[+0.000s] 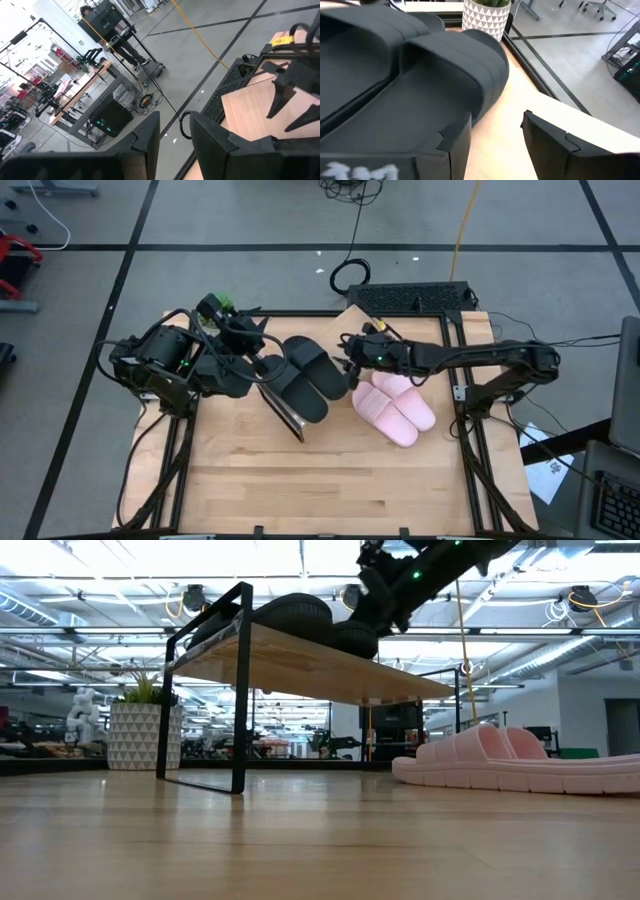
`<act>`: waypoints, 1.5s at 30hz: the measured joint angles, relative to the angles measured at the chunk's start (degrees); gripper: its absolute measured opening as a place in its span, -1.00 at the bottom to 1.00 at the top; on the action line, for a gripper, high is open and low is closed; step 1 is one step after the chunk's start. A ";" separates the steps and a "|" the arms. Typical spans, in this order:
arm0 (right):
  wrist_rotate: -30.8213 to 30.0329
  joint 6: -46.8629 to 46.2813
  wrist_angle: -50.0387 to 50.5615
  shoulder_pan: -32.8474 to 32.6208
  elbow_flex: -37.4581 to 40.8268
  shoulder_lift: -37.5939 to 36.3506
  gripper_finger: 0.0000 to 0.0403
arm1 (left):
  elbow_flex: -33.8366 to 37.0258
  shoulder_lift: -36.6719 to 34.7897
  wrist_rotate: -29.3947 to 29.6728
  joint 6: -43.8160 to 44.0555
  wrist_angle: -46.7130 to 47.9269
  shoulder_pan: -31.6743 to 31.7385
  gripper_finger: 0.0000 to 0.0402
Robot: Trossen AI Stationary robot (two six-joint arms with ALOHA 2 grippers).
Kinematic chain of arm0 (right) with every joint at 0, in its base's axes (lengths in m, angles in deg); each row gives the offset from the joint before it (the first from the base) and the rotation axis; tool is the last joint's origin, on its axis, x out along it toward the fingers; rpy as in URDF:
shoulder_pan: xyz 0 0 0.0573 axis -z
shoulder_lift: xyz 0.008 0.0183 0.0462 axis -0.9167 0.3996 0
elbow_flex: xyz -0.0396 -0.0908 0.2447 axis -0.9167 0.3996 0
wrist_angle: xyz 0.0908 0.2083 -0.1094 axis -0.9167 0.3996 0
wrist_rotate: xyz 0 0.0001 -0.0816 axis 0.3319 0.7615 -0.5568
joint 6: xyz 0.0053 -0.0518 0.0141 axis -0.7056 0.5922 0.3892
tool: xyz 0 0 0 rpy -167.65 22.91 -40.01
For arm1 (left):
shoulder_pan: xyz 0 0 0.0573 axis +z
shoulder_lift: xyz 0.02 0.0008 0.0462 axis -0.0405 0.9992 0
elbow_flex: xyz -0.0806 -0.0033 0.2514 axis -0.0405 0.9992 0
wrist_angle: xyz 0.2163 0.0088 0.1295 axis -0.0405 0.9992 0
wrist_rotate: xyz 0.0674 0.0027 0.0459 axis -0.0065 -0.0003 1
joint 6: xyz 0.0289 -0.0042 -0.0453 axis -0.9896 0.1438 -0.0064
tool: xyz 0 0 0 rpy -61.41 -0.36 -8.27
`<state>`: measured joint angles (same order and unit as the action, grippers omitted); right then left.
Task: Pick and place slides into the shelf
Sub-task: Put the left pink slide on the shelf
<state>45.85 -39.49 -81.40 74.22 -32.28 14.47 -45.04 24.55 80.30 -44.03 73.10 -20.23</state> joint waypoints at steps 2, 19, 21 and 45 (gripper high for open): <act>-0.02 0.15 1.48 0.00 0.00 -1.64 -0.16 | 0.00 0.00 -0.02 0.49 -0.04 -0.01 -0.44; 14.85 -4.93 30.19 -4.67 -0.02 -14.67 -0.16 | 0.00 0.00 -0.64 1.39 -0.09 0.00 -0.44; 16.22 -6.03 35.26 -5.90 -0.02 -15.70 -0.16 | 0.00 0.00 -0.73 1.51 -0.09 -0.01 -0.44; 14.47 -30.04 42.73 -14.43 25.33 -27.52 -0.16 | 0.00 0.00 -0.85 3.37 -0.07 0.00 -0.44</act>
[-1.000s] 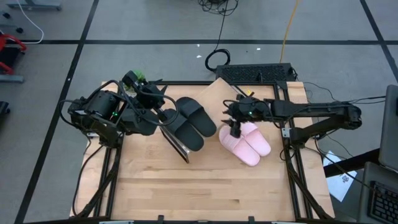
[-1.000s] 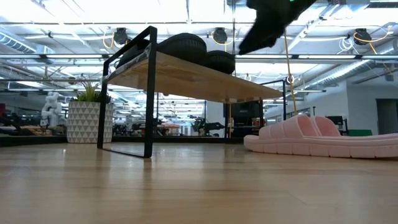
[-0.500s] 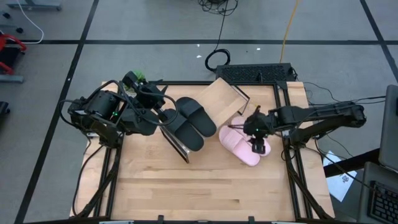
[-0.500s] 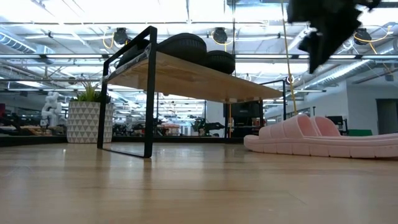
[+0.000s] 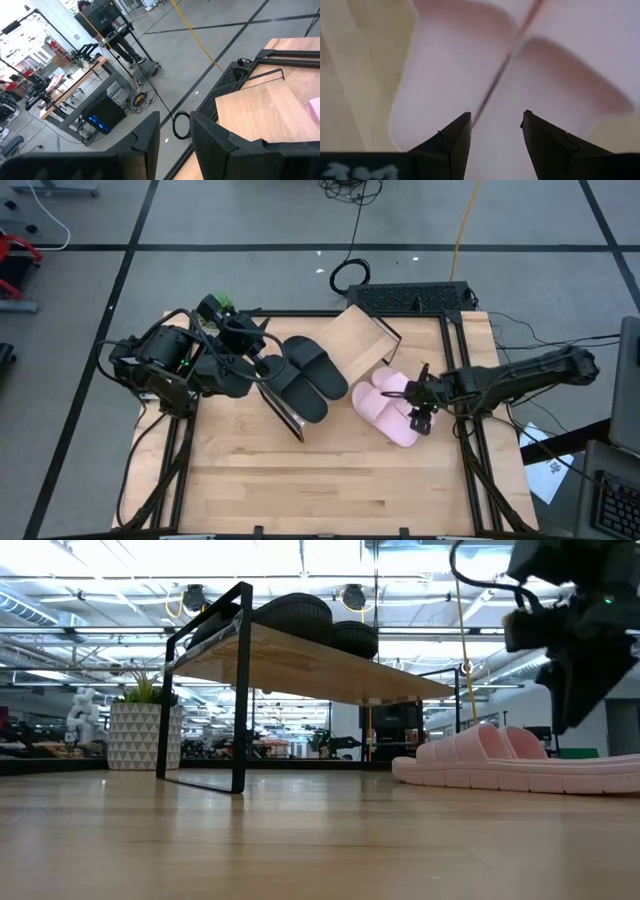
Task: Pick and place slides into the shelf
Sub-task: Put the left pink slide on the shelf
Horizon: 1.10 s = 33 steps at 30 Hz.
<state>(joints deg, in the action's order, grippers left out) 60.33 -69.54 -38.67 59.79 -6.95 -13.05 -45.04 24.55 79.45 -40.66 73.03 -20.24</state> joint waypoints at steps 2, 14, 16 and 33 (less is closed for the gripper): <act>-0.92 -1.54 0.73 0.10 1.31 -2.05 -0.16 | 0.00 0.00 0.00 -0.13 0.00 0.00 -0.44; -14.01 -7.50 8.77 0.17 1.82 -15.64 -0.16 | 0.00 0.00 0.04 -1.27 0.04 0.00 -0.44; -16.64 -7.59 10.80 0.17 1.82 -16.67 -0.16 | 0.00 0.00 0.07 -1.31 0.03 0.00 -0.44; -20.99 -13.41 7.65 0.20 3.02 -11.97 -0.16 | 0.00 0.00 0.13 -2.65 0.07 0.00 -0.44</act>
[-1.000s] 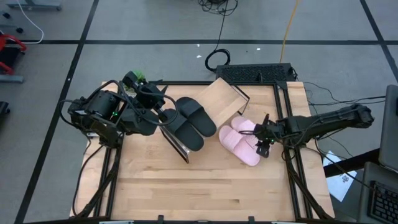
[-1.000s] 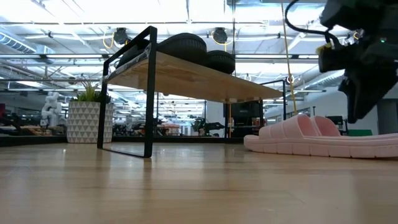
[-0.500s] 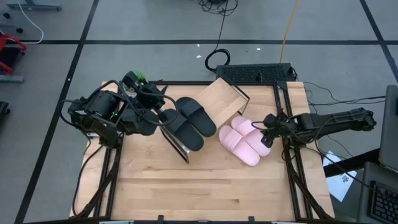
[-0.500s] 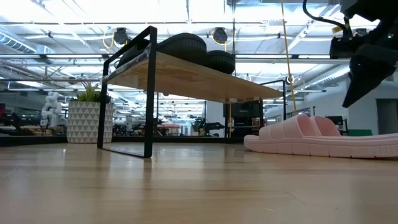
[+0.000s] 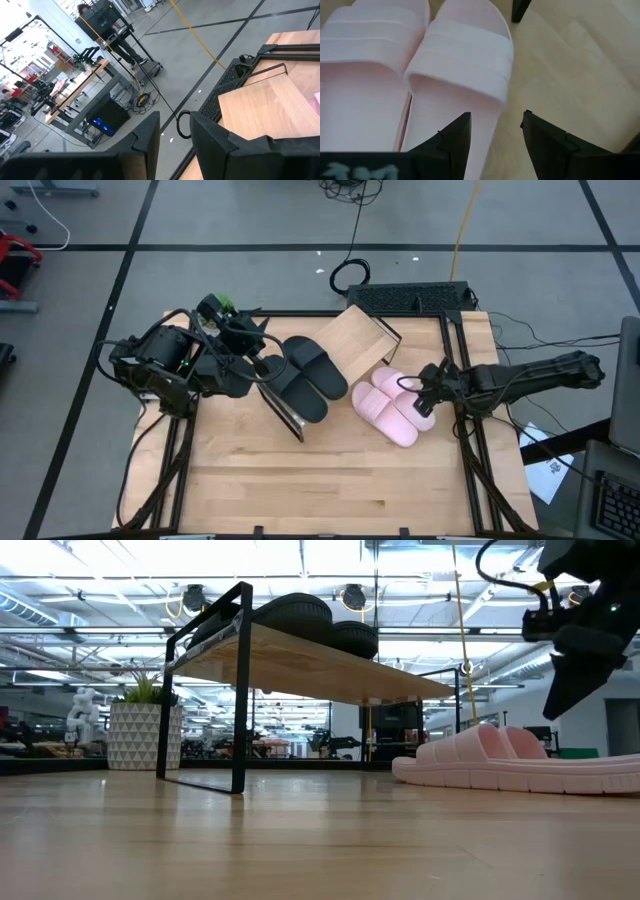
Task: Pick and place slides into the shelf
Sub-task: Put the left pink slide on the shelf
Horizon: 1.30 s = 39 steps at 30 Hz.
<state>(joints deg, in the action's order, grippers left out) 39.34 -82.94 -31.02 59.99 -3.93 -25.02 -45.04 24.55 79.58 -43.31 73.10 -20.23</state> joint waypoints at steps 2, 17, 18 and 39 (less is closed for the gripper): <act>-0.05 -0.39 -2.15 0.00 1.16 0.70 -0.16 | 0.00 0.00 0.02 -0.01 0.00 0.00 -0.44; -4.29 -4.43 -10.81 0.00 7.32 1.43 -0.16 | 0.00 0.00 0.02 -2.64 0.09 0.69 -0.44; -4.27 -4.66 -11.57 0.00 7.85 1.43 -0.16 | 0.00 0.00 0.02 -2.67 0.09 0.90 -0.44; 10.92 -8.78 -13.30 -0.02 8.85 -2.40 -0.16 | 0.00 0.00 -3.12 -3.05 0.11 5.25 -0.44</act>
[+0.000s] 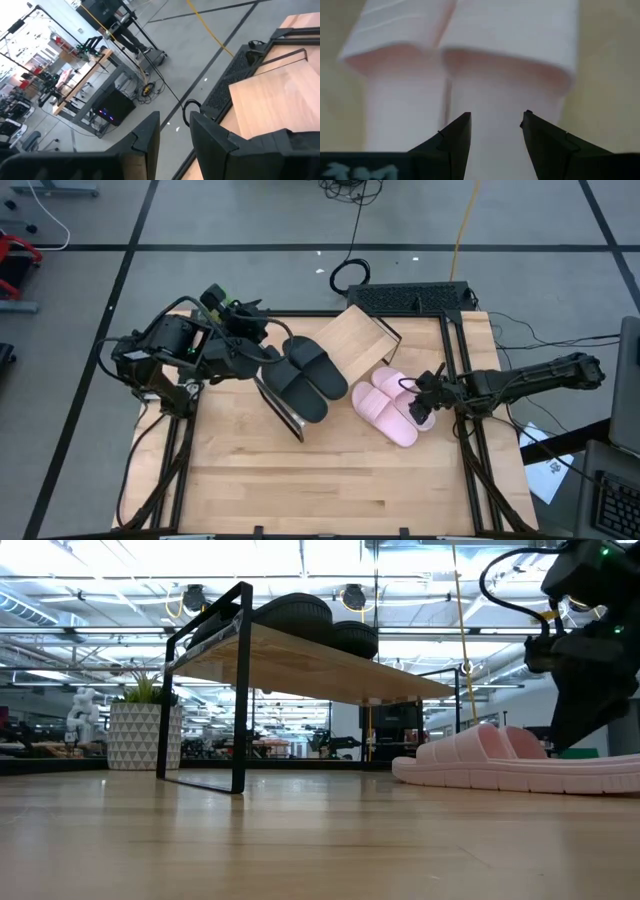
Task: Pick and place slides into the shelf
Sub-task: Put the left pink slide on the shelf
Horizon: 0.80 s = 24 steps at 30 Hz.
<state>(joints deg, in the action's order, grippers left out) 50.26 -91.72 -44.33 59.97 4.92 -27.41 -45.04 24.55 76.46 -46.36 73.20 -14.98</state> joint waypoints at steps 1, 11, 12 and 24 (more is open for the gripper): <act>1.21 -0.52 -0.09 0.00 0.00 -0.42 -0.16 | 0.00 0.00 -0.13 -0.01 0.00 0.14 -0.44; 6.04 2.38 -15.37 0.00 0.00 -2.69 -0.16 | 0.00 0.00 -0.39 -0.42 0.00 0.54 -0.44; 6.01 3.57 -16.89 0.00 0.00 -2.67 -0.16 | 0.00 0.00 -0.44 -0.42 0.00 0.54 -0.44; 6.02 18.49 -19.02 0.00 0.00 -0.47 -0.16 | 0.00 0.00 -0.48 -1.54 0.00 0.54 -0.44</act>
<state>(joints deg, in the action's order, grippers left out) 56.28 -73.23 -63.34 59.97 4.92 -27.88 -45.04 24.55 75.98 -47.90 73.20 -14.44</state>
